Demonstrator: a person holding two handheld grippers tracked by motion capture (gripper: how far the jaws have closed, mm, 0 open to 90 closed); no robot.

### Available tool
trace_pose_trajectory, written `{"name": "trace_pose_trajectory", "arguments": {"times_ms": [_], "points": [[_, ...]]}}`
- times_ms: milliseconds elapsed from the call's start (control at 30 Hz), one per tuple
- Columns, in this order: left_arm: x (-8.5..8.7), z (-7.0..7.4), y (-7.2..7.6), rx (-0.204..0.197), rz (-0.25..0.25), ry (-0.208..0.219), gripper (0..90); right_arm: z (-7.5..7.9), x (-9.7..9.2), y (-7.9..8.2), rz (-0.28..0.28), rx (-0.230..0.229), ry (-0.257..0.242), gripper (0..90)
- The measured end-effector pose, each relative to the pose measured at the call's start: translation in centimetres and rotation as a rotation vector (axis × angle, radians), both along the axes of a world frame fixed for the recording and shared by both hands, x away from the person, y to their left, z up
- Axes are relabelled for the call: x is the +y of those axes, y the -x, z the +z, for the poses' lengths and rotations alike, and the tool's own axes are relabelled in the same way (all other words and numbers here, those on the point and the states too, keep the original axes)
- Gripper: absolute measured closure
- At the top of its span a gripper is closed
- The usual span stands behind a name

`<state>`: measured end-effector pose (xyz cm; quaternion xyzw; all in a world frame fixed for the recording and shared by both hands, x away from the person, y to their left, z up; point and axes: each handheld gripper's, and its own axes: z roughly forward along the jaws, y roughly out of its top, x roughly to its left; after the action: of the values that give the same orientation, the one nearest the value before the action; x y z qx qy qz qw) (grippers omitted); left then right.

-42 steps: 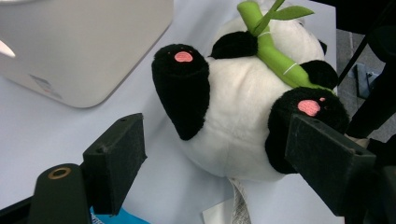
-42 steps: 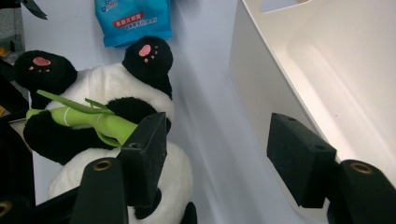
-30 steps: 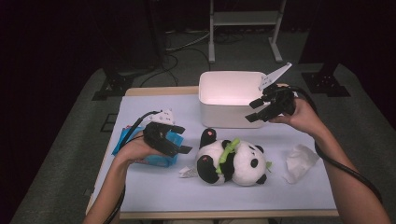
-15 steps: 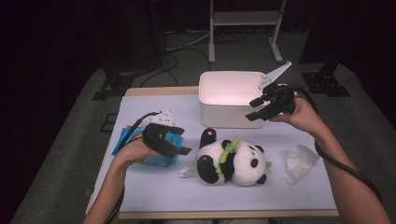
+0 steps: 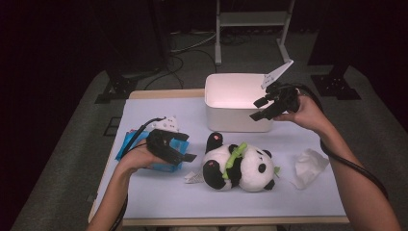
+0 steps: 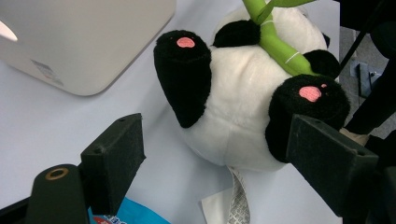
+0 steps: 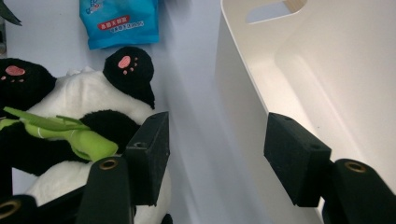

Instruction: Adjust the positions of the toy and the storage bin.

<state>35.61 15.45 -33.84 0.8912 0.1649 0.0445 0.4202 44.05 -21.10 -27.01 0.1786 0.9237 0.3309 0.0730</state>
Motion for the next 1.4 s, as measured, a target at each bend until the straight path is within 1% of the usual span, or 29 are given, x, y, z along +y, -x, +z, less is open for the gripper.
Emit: {"name": "trace_pose_trajectory", "arguments": {"times_ms": [67, 200, 367, 533, 667, 767, 833, 967, 1033, 1067, 1133, 1167, 1200, 1233, 1267, 1300, 1367, 1400], "points": [[0.0, 0.0, 0.0, -0.001, 0.000, 0.002, 18.2, 0.0, 0.2, -0.4, 0.007, -0.002, 0.004, 39.6], [0.0, 0.0, -0.1, 0.003, 0.000, 0.005, 18.2, -0.2, 0.9, -1.2, 0.015, 0.006, 0.031, 41.2], [0.0, -0.3, -0.2, 0.013, 0.001, 0.001, 18.2, -0.6, 1.7, -2.2, 0.030, 0.006, 0.045, 43.6], [0.2, -0.4, -0.3, 0.011, 0.006, -0.001, 17.7, -0.9, 2.1, -3.2, 0.028, 0.013, 0.047, 47.6], [0.3, -0.5, -0.2, 0.014, 0.012, 0.002, 17.7, -1.2, 2.6, -3.9, 0.044, 0.016, 0.069, 51.3], [0.5, -0.5, -0.2, 0.013, 0.015, 0.001, 17.6, -1.5, 3.0, -4.2, 0.046, 0.016, 0.093, 53.7], [0.5, -0.5, -0.2, 0.013, 0.018, 0.002, 17.6, -1.6, 3.1, -4.3, 0.049, 0.012, 0.099, 54.3], [0.6, -0.5, -0.1, 0.012, 0.016, 0.002, 17.6, -2.2, 3.7, -4.9, 0.048, 0.016, 0.118, 60.1], [0.7, -0.5, -0.1, 0.013, 0.021, 0.001, 17.6, -2.4, 3.9, -5.1, 0.053, 0.016, 0.131, 61.0], [0.7, -0.5, -0.1, 0.013, 0.022, 0.003, 17.6, -2.6, 4.0, -5.2, 0.055, 0.016, 0.134, 63.4], [0.8, -0.5, -0.1, 0.014, 0.021, 0.003, 17.6, -2.8, 4.2, -5.3, 0.055, 0.016, 0.142, 65.2], [0.8, -0.5, -0.1, 0.014, 0.021, 0.002, 17.6, -2.8, 4.3, -5.3, 0.055, 0.018, 0.143, 68.3], [0.8, -0.6, -0.1, 0.015, 0.024, 0.003, 17.6, -3.0, 4.4, -5.3, 0.060, 0.023, 0.153, 69.1], [0.8, -0.6, -0.1, 0.016, 0.024, 0.003, 17.6, -3.1, 4.5, -5.4, 0.059, 0.018, 0.164, 69.4], [0.9, -0.7, -0.1, 0.016, 0.024, 0.002, 17.6, -3.2, 4.6, -5.5, 0.054, 0.030, 0.170, 72.4], [0.9, -0.7, -0.1, 0.016, 0.025, 0.001, 17.6, -3.3, 4.6, -5.5, 0.059, 0.033, 0.173, 74.1], [0.9, -0.8, -0.1, 0.018, 0.025, -0.001, 17.6, -3.5, 4.6, -5.6, 0.053, 0.036, 0.171, 77.5], [1.0, -0.8, -0.1, 0.019, 0.026, 0.001, 17.6, -3.5, 4.6, -5.6, 0.054, 0.028, 0.171, 80.2]]}}
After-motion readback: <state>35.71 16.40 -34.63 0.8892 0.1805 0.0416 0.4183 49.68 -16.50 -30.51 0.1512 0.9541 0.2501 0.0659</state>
